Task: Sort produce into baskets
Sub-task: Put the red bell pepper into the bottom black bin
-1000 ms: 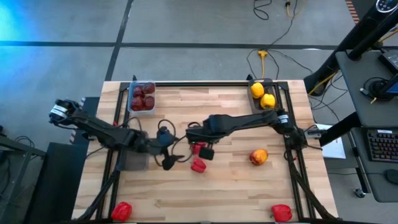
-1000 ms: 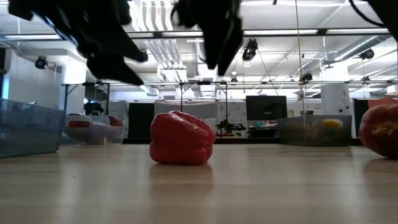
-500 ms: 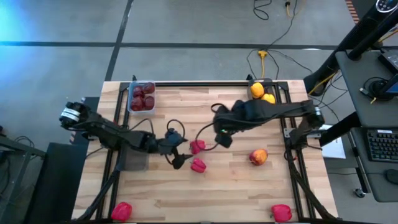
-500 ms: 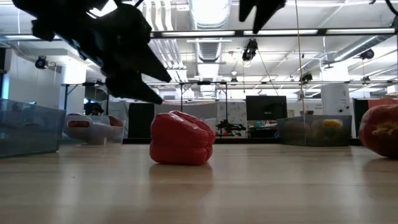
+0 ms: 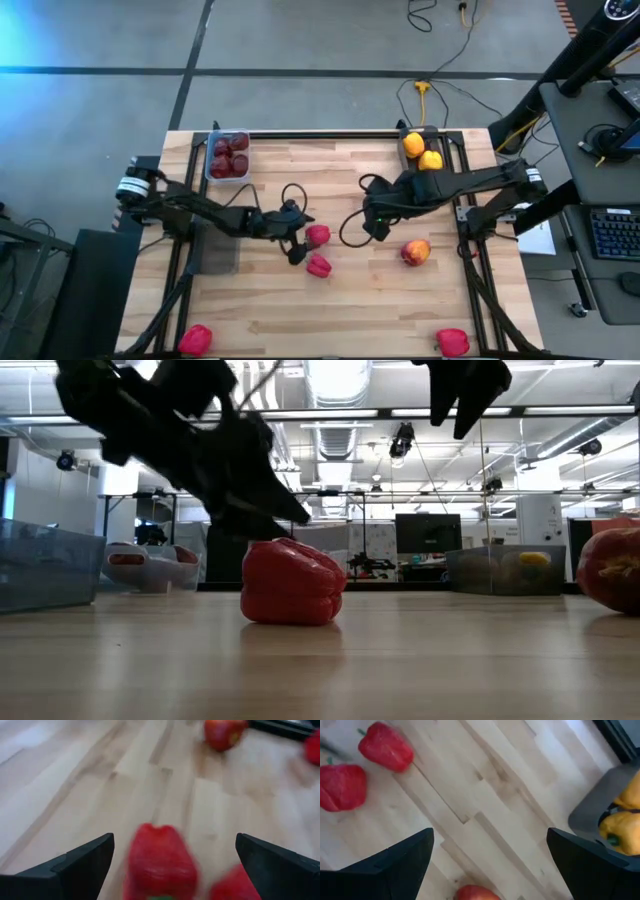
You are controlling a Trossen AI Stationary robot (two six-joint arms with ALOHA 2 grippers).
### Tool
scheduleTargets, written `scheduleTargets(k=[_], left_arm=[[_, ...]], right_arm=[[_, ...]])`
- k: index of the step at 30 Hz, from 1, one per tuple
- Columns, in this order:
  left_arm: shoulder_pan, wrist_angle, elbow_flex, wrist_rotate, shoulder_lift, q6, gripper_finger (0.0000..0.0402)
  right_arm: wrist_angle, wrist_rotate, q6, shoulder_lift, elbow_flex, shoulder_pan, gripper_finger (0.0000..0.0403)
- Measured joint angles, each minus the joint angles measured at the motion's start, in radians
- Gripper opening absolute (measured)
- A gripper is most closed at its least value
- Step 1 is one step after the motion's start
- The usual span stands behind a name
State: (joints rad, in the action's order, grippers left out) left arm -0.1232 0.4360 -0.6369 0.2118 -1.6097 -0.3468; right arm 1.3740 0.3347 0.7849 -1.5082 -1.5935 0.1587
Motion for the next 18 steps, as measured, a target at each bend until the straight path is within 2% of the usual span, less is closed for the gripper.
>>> scheduleTargets(k=[4, 18], left_arm=[[0.026, 0.071, 0.0, -0.027, -0.041, -0.013, 0.0398], [0.038, 0.074, -0.002, -0.043, -0.193, 0.001, 0.0396]], right_arm=[[-0.002, -0.04, -0.014, 0.0, 0.001, 0.011, 0.038], [0.009, -0.081, -0.009, 0.015, 0.001, 0.009, 0.038]])
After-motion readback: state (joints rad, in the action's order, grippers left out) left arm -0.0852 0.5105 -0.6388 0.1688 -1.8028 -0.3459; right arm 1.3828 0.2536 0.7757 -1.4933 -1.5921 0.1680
